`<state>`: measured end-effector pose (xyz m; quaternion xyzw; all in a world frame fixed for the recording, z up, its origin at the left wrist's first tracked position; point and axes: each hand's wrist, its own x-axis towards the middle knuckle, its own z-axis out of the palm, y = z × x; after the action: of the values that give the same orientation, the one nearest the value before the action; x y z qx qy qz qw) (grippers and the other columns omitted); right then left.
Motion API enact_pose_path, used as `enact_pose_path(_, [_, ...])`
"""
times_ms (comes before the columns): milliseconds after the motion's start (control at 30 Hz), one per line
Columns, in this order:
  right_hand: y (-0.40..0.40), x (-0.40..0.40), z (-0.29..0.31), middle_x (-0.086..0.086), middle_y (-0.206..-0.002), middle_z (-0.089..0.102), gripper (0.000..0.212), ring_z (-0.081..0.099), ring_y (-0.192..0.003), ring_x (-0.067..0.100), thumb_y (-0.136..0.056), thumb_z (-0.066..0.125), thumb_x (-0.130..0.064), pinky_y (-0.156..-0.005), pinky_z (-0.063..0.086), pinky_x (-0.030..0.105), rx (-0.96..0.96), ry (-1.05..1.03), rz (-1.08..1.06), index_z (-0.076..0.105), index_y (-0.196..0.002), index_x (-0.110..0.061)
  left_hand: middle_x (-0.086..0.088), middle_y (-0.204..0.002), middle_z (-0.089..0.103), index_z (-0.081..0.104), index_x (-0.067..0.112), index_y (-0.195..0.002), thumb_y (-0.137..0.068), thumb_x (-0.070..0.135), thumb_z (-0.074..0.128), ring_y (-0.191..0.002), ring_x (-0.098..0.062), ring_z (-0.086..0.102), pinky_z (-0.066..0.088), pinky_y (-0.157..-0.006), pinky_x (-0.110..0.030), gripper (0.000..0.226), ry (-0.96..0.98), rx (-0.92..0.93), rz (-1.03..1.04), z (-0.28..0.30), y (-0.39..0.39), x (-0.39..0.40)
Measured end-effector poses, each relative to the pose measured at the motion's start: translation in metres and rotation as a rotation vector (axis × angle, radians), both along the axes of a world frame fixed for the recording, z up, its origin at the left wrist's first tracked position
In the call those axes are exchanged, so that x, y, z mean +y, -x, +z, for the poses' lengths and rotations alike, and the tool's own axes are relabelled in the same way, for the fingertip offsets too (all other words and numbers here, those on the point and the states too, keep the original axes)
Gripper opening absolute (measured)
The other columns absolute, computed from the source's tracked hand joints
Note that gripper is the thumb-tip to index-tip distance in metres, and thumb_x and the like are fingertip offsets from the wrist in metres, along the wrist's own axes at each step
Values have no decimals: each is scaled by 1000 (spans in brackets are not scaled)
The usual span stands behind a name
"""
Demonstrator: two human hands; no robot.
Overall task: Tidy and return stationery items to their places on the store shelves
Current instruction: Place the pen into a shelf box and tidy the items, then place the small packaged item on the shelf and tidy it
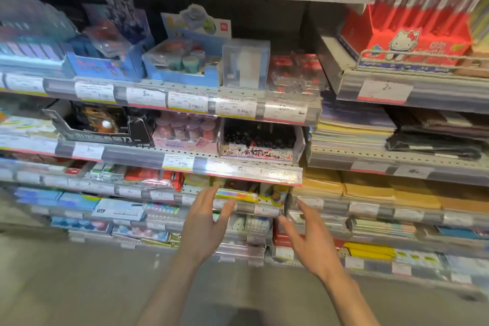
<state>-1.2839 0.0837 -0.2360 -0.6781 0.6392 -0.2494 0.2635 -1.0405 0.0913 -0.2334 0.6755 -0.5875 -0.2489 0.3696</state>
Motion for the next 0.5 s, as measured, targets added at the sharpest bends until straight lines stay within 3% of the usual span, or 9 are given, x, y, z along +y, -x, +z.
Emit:
enact_pose_path(133, [-8,3,-21,-2,-149,47,71,44,-136,16,-91,52,-61,-106,35,27,-74,-64,36,40,-149,-22,12,-139,48,42,29,-144,-93,58,49,-127,-10,49,44,-105,-37,60,-80,-43,55,-5,2,27])
enact_pose_path(333, [-39,-3,-27,-1,-139,54,85,55,-123,21,-78,37,-82,-101,49,45,-129,-109,52,47,-142,-27,9,-134,55,47,25,-140,-94,50,54,-116,-6,54,45,-101,-33,53,-125,-88,127,3,-20,35])
enact_pose_path(500, [-72,-11,-18,-3,-138,54,63,57,-119,17,-90,53,-59,-101,48,41,-123,-94,70,46,-143,-24,13,-127,59,47,28,-140,-92,57,51,-111,-3,57,50,-95,-37,56,-120,-73,140,8,-48,26])
